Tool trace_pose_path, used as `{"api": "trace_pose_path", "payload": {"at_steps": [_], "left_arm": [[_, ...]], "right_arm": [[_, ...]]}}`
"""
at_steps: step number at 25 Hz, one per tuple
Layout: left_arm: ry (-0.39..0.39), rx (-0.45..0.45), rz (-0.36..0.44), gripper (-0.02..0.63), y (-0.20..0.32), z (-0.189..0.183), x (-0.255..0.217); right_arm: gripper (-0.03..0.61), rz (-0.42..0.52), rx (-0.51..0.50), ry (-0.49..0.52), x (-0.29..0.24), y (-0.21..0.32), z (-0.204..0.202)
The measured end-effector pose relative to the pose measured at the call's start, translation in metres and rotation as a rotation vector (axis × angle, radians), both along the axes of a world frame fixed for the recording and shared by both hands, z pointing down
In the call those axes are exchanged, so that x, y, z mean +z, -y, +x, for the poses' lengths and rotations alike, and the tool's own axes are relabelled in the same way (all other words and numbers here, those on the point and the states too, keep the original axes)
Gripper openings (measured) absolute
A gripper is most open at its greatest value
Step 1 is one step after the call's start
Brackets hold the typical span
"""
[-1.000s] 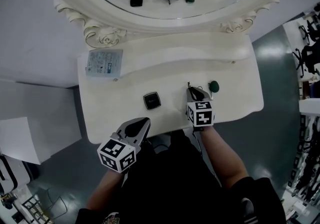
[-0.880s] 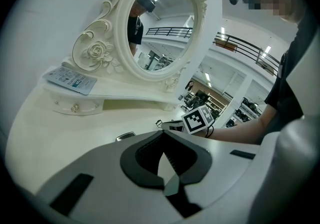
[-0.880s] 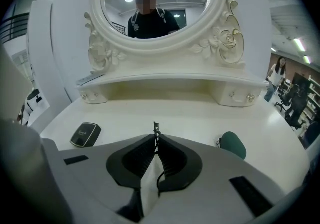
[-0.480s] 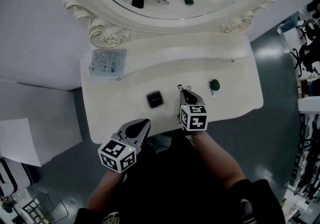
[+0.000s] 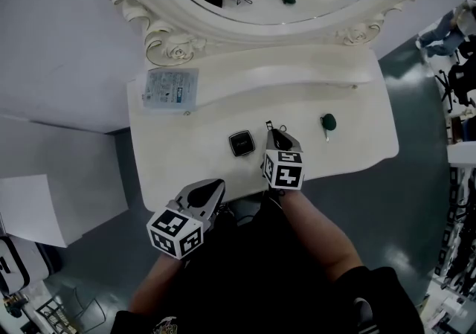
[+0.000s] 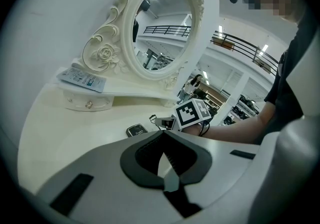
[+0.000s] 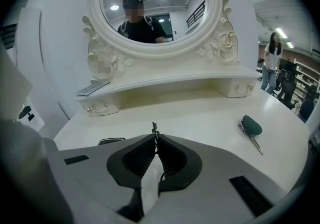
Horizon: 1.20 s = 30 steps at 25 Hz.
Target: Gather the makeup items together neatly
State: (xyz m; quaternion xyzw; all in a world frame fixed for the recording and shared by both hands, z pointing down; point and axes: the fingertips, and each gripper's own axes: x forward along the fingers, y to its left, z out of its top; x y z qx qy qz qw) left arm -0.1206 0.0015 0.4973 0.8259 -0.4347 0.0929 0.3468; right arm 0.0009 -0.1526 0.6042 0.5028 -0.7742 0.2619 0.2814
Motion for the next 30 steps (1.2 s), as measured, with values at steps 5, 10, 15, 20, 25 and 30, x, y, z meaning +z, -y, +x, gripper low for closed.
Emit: {"api": "trace_pose_path", "payload": {"at_steps": [5, 10, 15, 20, 25, 30], "left_arm": [[0.008, 0.006, -0.004, 0.008, -0.005, -0.012, 0.002], [0.013, 0.01, -0.004, 0.008, -0.007, -0.021, 0.002], [0.012, 0.011, -0.008, 0.008, -0.008, -0.026, 0.004], [0.012, 0.013, -0.006, 0.008, -0.008, -0.028, 0.003], [0.007, 0.015, -0.006, 0.008, -0.007, -0.028, 0.003], [0.001, 0.03, 0.003, 0.008, -0.005, -0.019, 0.002]], "right_arm": [[0.043, 0.007, 0.009, -0.008, 0.003, 0.001, -0.006], [0.043, 0.018, -0.008, -0.033, 0.005, -0.001, -0.011], [0.044, 0.0, -0.028, -0.047, 0.012, -0.003, -0.012], [0.044, -0.003, -0.053, -0.051, 0.012, -0.004, -0.014], [0.046, -0.008, -0.083, -0.046, 0.013, -0.005, -0.017], [0.068, 0.016, -0.115, -0.013, 0.001, -0.009, -0.018]]}}
